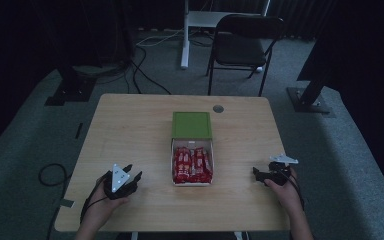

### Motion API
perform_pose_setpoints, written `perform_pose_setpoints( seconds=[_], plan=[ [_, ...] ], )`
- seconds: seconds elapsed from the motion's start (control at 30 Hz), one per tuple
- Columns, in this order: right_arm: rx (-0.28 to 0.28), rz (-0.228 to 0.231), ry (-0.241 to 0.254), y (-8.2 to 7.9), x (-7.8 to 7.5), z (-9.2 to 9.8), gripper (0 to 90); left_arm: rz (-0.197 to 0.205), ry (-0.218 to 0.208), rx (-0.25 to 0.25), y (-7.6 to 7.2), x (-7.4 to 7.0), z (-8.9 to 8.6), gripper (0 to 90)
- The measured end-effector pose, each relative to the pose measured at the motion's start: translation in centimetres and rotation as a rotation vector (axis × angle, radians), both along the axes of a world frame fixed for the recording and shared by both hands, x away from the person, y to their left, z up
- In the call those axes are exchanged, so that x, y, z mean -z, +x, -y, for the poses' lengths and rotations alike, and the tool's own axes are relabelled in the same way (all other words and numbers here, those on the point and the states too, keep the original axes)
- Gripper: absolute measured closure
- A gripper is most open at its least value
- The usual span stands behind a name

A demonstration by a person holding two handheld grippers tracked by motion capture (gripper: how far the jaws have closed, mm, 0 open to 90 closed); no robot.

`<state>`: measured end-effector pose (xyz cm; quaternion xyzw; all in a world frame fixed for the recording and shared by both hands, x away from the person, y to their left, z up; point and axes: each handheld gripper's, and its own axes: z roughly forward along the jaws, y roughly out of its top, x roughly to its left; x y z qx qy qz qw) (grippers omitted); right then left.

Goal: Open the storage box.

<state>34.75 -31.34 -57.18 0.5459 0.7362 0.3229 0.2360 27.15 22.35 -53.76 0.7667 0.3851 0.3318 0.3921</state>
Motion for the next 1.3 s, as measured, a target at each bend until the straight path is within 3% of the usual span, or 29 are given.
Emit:
perform_pose_setpoints(
  seconds=[0.2,0.37,0.43,0.57,0.7,0.8,0.9,1.13,1.23,1.3],
  plan=[
    [0.000,0.000,0.000,0.0,0.0,0.0,11.7,-0.009,-0.059,-0.045,0.6,-0.1,-1.0,40.2],
    [0.000,0.000,0.000,0.0,0.0,0.0,11.7,-0.022,-0.074,-0.064,1.0,0.1,-1.5,31.7],
    [0.000,0.000,0.000,0.0,0.0,0.0,11.7,-0.037,-0.106,-0.078,1.2,0.2,-1.7,27.5],
    [0.000,0.000,0.000,0.0,0.0,0.0,11.7,-0.069,-0.119,-0.083,1.5,0.5,-2.0,18.1],
    [0.000,0.000,0.000,0.0,0.0,0.0,11.8,-0.078,-0.167,-0.107,1.7,0.8,-2.0,14.5],
    [0.000,0.000,0.000,0.0,0.0,0.0,11.7,-0.069,-0.175,-0.138,1.8,0.8,-2.3,14.0],
    [0.000,0.000,0.000,0.0,0.0,0.0,11.7,-0.086,-0.230,-0.187,2.0,0.8,-2.8,10.3],
    [0.000,0.000,0.000,0.0,0.0,0.0,11.7,-0.082,-0.231,-0.259,2.1,0.9,-3.9,10.1],
    [0.000,0.001,0.000,0.0,0.0,0.0,11.7,-0.095,-0.238,-0.304,2.3,1.0,-4.5,2.1],
    [0.000,0.000,0.000,0.0,0.0,0.0,11.7,-0.101,-0.224,-0.327,2.3,1.1,-4.9,2.0]
  ],
)
